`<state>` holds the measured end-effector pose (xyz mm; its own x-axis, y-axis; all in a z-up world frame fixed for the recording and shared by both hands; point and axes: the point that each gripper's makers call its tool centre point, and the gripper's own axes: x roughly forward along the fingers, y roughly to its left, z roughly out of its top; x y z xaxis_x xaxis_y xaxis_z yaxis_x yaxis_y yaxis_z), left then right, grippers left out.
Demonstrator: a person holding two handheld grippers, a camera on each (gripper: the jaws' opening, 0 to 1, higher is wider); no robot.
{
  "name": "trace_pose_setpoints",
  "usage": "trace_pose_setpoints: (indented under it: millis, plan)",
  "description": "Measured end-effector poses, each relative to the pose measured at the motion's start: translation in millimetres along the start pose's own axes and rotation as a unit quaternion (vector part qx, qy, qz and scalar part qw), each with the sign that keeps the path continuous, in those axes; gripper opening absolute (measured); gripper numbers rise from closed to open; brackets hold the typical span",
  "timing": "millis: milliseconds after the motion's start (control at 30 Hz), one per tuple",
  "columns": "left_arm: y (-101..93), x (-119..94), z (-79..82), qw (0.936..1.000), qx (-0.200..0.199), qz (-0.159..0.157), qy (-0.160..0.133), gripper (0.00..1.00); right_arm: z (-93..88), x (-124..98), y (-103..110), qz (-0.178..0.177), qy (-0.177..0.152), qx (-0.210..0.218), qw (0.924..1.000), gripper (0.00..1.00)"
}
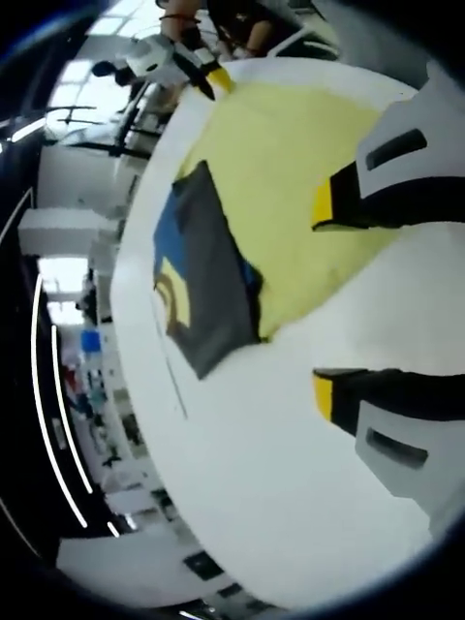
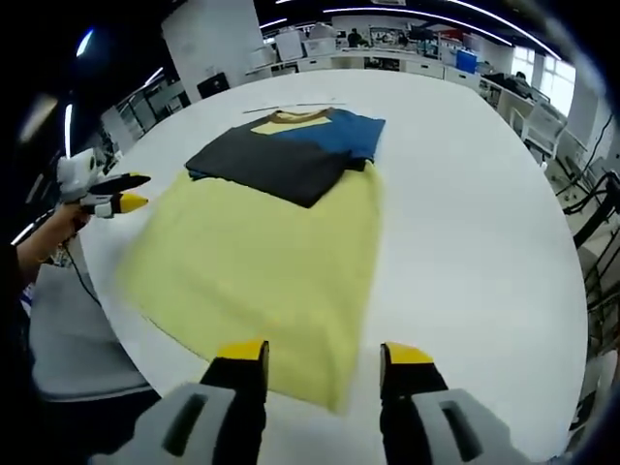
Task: Fold the garment on the visible template until the final outline fits inside the template.
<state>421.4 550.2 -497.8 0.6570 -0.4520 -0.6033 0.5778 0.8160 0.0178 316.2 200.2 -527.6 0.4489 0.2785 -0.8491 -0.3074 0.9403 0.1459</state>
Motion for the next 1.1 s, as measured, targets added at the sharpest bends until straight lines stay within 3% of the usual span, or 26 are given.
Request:
trace_pose_setpoints:
  millis: [267, 433, 600, 800, 1033, 1100]
  plan:
    - [-23.4, -18, -19.3, 0.9994, -0.014, -0.025, 0.020, 0.56, -9.0, -6, 2, -0.001, 0.000, -0.002, 1.0000, 0.44]
    - [-32.7, -26, -46.2, 0.9977, -0.008, -0.028, 0.062, 0.51, -14.8, -6, 4, -0.001, 0.001, 0.003, 1.0000, 0.40]
    - [-41.3, -34, -52.4, 0.9970, -0.018, -0.033, 0.068, 0.48, -14.8, -7, 4, -0.007, -0.005, 0.001, 1.0000, 0.37]
    - [-57.4, -42, -64.2, 0.9941, -0.029, -0.039, 0.097, 0.42, -16.3, -7, 4, -0.010, -0.005, 0.001, 0.9999, 0.32]
    - [-67.7, -51, -82.0, 0.9882, -0.076, -0.034, 0.129, 0.34, -22.9, -8, -3, -0.024, 0.003, 0.016, 0.9996, 0.24]
    - [-69.0, -53, -84.0, 0.9883, -0.080, -0.033, 0.126, 0.32, -24.4, -8, -4, -0.027, 0.004, 0.018, 0.9994, 0.22]
